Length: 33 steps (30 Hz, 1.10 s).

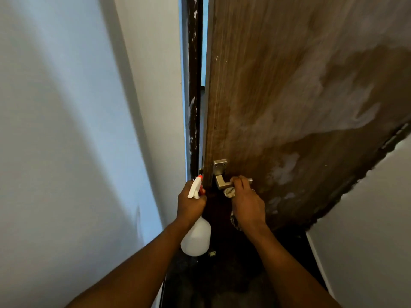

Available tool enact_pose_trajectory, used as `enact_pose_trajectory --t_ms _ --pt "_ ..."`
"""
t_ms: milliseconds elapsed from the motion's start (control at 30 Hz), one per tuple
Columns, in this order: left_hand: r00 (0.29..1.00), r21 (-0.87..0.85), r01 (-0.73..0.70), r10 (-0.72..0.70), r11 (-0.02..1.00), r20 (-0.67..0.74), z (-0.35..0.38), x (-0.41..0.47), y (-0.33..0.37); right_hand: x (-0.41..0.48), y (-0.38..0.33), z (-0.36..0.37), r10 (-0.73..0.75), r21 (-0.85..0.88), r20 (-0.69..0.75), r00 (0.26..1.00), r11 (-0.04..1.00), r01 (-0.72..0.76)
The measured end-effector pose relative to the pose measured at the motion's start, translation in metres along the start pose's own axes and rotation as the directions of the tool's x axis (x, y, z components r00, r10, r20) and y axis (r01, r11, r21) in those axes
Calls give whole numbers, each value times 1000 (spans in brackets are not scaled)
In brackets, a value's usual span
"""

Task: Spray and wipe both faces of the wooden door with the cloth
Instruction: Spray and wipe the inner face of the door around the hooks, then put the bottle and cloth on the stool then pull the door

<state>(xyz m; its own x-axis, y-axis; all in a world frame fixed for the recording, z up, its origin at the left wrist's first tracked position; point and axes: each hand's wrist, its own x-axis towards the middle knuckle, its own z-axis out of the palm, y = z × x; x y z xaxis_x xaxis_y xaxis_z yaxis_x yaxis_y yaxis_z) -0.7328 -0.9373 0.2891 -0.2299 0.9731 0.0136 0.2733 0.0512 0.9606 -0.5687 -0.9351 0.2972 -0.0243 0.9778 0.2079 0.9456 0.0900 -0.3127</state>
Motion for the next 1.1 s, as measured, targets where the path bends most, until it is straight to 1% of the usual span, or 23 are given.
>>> enact_pose_trajectory --t_ms 67,167,267,367,433,500,567,633,800,933,1000,1067,1100 --pt "1000 -19 -22 22 1000 9 -2 -16 -2 -22 7 -9 3 -20 -19 1000 1000 -4" --pt "997 -27 -76 76 997 24 -4 -48 -10 -58 17 -15 32 2 -41 999 999 -32" --pt "995 -82 -95 97 992 18 -7 -83 -9 -94 27 -24 74 21 -72 995 997 -72" --pt "994 -100 -104 107 990 28 -7 -118 -6 -132 36 -35 153 43 -121 981 988 -149" --pt "996 -107 -81 85 991 38 -5 -142 -6 -163 43 -38 241 86 -140 960 969 -231" --pt "993 -106 -84 92 991 70 -1 -162 -3 -197 50 -39 375 192 -116 920 917 -350" --pt "987 -101 -103 114 990 110 4 -177 -1 -229 56 -39 531 318 -37 846 809 -494" --pt "983 -94 -108 120 990 141 11 -191 2 -258 60 -40 611 355 57 789 726 -588" --pt "968 -90 -103 121 991 219 30 -216 9 -299 63 -42 666 362 209 716 628 -689" --pt "952 -91 -134 154 987 266 47 -222 16 -316 69 -46 717 342 318 620 523 -781" --pt "943 -95 -131 153 987 296 58 -220 17 -328 78 -47 744 307 348 571 485 -819" --pt "930 -104 -118 147 988 338 70 -218 21 -342 89 -46 766 253 353 538 475 -843" --pt "922 -106 -120 150 987 356 77 -216 23 -349 93 -49 788 209 349 508 463 -862"
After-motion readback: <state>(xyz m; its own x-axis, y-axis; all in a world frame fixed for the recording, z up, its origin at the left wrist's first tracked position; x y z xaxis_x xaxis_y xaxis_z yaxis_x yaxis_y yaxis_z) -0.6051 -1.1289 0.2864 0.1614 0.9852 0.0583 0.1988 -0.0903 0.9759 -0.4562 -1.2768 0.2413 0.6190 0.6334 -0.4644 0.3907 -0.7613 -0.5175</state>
